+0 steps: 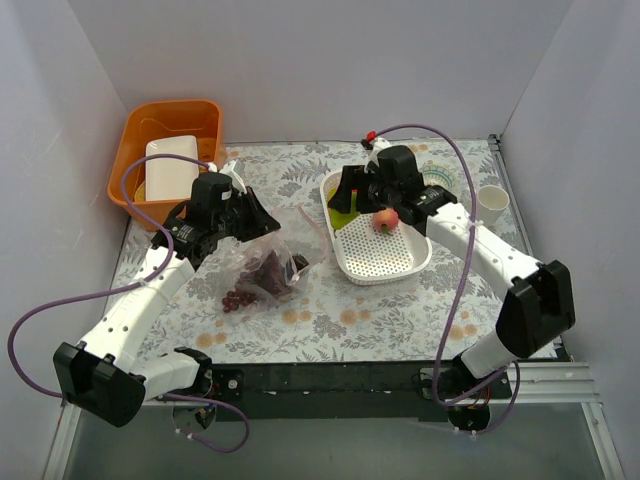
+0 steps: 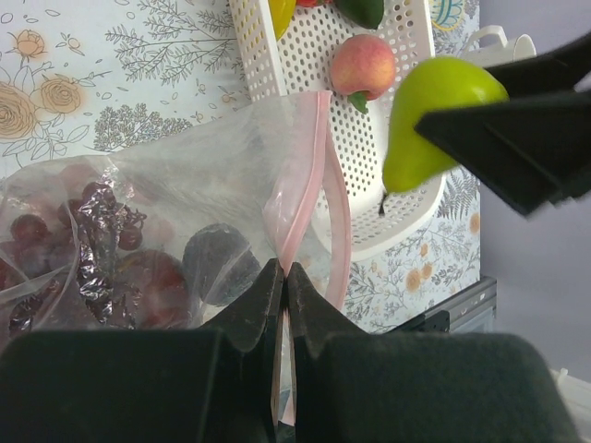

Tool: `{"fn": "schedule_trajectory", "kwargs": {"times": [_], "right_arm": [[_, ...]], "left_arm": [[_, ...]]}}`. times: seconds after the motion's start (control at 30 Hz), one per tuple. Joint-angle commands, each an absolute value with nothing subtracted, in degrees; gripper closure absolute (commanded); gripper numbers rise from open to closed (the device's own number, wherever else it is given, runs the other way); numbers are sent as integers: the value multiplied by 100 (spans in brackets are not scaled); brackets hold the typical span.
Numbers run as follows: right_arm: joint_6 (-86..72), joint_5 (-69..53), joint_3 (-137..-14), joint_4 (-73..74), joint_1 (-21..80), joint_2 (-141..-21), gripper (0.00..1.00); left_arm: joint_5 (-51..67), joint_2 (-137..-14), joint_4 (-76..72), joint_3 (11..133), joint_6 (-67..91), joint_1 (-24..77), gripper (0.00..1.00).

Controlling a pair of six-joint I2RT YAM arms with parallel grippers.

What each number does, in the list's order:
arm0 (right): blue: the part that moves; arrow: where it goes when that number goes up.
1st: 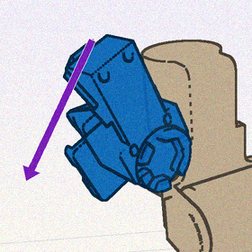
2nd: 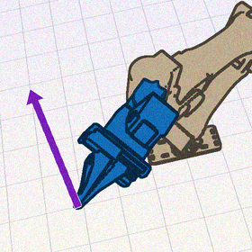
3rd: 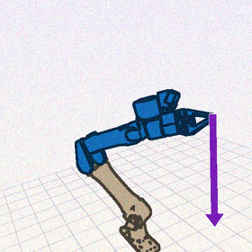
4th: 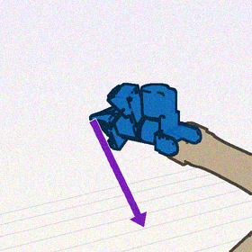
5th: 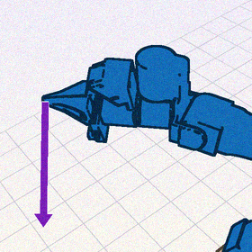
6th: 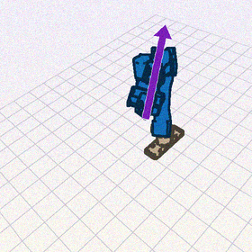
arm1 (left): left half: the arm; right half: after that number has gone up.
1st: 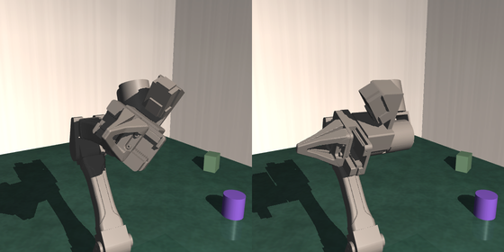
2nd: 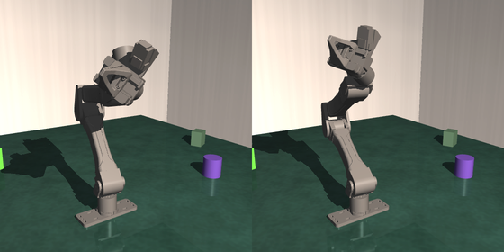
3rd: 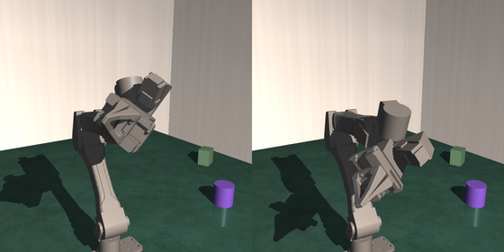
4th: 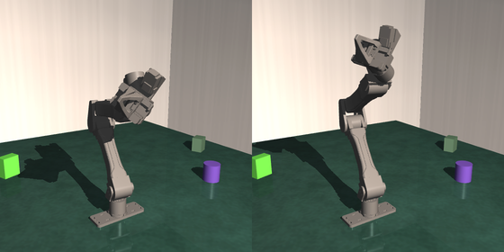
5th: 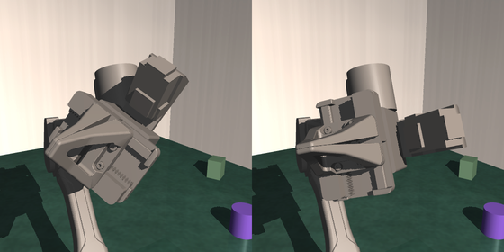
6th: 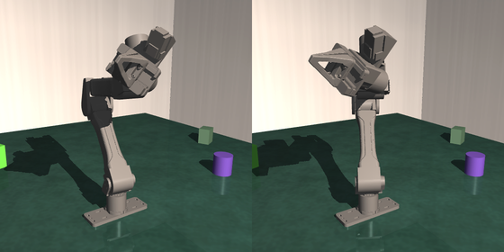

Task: Place the food in the zip-top bag and seal the zipper
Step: Place the fake fruit in the zipper food storage bag.

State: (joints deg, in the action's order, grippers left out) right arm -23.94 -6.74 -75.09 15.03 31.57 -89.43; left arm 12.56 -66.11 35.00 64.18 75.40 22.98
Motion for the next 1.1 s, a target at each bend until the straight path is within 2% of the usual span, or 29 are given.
{"fn": "schedule_trajectory", "kwargs": {"times": [0.0,0.23,0.53,0.57,0.63,0.67,0.73,0.77,0.83,0.87,0.97,1.07], "right_arm": [[-2267,-765,-7541,1292,3787,-8254,66],[-2355,-484,-7506,1221,4736,-8462,65],[-2163,-114,-7804,1230,4869,-9043,63],[-2145,-201,-7857,1309,4869,-9079,57],[-2092,-290,-8129,1493,4878,-9254,54],[-2057,-455,-8199,1555,4887,-9307,49],[-1969,-711,-8340,1547,4922,-9404,49],[-1856,-1095,-8384,1538,4939,-9430,41],[-1776,-1510,-8559,1573,4940,-9562,35],[-1680,-1947,-8639,1599,4939,-9615,27],[-1565,-2398,-8850,1722,4939,-9729,16],[-1503,-2024,-8938,1898,4931,-9651,5]], "left_arm": [[1327,-6469,3384,6346,7479,2268,100],[1309,-6416,3314,6284,7567,2268,100],[1266,-6302,3445,6477,7576,2268,100],[1266,-6293,3471,6478,7567,2268,100],[1257,-6276,3498,6478,7602,2268,100],[1257,-6275,3489,6469,7611,2268,100],[1292,-6223,3437,6408,7673,2268,100],[1292,-6214,3384,6390,7690,2268,100],[1301,-6205,3375,6398,7725,2276,100],[1292,-6214,3384,6416,7734,2268,100],[1240,-6188,3410,6504,7743,2276,100],[1161,-6117,3419,6583,7743,2268,100]]}}
